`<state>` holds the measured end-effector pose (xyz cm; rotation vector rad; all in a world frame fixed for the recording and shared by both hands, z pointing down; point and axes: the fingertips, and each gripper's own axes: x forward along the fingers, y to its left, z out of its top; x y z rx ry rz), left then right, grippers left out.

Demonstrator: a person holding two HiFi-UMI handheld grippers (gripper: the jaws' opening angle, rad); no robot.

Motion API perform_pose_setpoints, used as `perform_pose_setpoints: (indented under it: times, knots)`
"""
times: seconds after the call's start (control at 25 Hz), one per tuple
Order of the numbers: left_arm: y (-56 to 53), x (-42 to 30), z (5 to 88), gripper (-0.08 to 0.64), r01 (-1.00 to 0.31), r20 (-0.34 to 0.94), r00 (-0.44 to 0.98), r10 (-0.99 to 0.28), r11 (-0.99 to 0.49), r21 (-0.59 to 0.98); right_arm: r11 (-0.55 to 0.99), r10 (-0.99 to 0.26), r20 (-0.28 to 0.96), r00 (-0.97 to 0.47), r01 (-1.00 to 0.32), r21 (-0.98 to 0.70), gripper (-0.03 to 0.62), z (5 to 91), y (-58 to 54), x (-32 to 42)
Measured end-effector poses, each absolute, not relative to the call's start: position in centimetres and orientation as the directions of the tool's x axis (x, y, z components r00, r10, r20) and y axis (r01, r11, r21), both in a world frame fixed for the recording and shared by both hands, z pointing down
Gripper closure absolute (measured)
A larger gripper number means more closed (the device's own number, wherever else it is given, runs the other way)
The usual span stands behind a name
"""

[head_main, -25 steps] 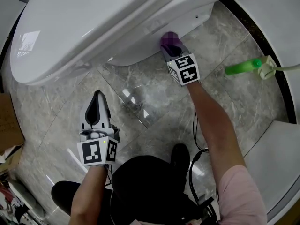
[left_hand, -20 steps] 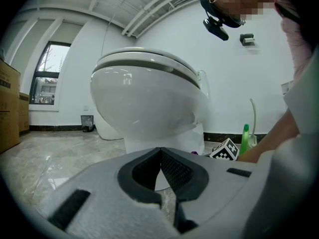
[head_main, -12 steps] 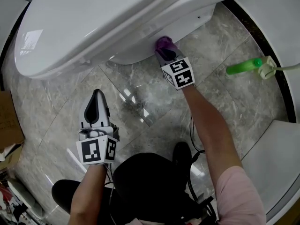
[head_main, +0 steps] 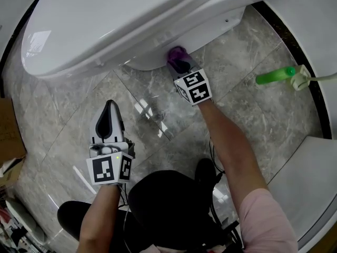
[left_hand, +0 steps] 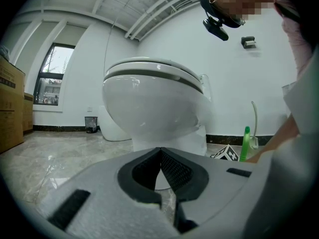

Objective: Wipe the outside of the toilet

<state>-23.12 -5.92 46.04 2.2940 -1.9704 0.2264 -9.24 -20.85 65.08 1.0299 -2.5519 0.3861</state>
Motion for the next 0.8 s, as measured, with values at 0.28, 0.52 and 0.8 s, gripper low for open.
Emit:
perform_pose_setpoints:
  times: [0.28,0.52,0.8]
  knots:
    - [-5.2,-24.3,45.9,0.552,-0.991,0.177,0.132,-0.975,-0.136,-0.010,0.712,-0.587,0.422,-0.691,-0.688,-0.138,0.534,65.1,-19.6,-11.9]
    - [-4.5,-26.0,45.6,0.552,-0.993,0.171,0.118,-0.978,-0.122,-0.009,0.734,-0.561,0.422,-0.712,-0.664,-0.145,0.534,65.0,-18.3,-14.3]
    - [-3.5,-28.6,45.2,0.552,-0.995,0.165,0.099,-0.981,-0.101,-0.006,0.784,-0.491,0.398,-0.775,-0.592,-0.185,0.534,64.1,-15.4,-19.5]
